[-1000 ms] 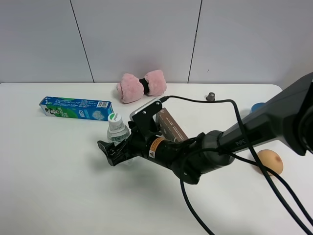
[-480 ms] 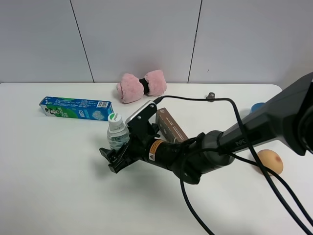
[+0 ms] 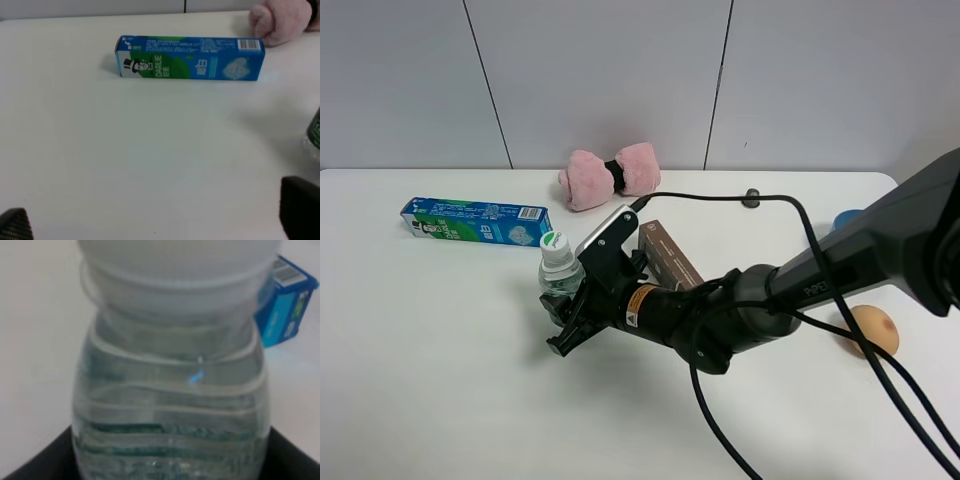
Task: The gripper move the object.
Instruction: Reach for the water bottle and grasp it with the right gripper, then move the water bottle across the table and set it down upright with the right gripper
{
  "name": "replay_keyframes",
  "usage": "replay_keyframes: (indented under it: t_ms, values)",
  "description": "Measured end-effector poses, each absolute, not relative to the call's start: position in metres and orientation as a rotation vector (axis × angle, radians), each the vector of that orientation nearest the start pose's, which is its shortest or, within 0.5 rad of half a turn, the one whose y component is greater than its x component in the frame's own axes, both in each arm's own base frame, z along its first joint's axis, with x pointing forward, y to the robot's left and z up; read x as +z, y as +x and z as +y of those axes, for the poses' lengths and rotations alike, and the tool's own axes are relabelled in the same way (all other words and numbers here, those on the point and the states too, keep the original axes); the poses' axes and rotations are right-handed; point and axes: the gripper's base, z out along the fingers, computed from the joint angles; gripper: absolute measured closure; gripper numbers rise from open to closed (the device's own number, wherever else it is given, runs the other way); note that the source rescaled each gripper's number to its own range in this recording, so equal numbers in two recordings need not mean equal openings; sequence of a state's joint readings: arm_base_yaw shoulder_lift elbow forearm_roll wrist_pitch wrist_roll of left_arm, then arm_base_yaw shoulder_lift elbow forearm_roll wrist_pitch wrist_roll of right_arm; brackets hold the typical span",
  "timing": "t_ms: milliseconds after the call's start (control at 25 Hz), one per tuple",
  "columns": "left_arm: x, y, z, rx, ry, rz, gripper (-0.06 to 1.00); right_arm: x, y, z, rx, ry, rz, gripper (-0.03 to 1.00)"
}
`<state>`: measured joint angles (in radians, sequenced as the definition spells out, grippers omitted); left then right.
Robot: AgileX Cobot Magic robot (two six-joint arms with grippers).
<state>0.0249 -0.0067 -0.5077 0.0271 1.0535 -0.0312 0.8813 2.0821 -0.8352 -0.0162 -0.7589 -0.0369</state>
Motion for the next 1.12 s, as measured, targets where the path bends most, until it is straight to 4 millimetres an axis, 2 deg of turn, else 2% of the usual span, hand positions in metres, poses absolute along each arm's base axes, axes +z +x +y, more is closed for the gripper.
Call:
replay_keyframes:
  t_ms: [400, 720, 880, 1120]
  values:
    - [0.280, -0.007, 0.002, 0.028, -0.058, 2.022, -0.06, 0.094, 0.238, 0.291, 0.550, -0.910, 1.796, 0.97]
    - [0.280, -0.007, 0.002, 0.028, -0.058, 2.022, -0.06, 0.103, 0.237, 0.289, 0.536, -0.931, 1.828, 0.97]
    - [0.280, -0.007, 0.002, 0.028, -0.058, 2.022, -0.06, 0.122, 0.235, 0.286, 0.531, -0.926, 1.842, 0.97]
    - [0.280, -0.007, 0.002, 0.028, -0.058, 2.022, -0.06, 0.170, 0.229, 0.275, 0.528, -0.860, 1.909, 0.97]
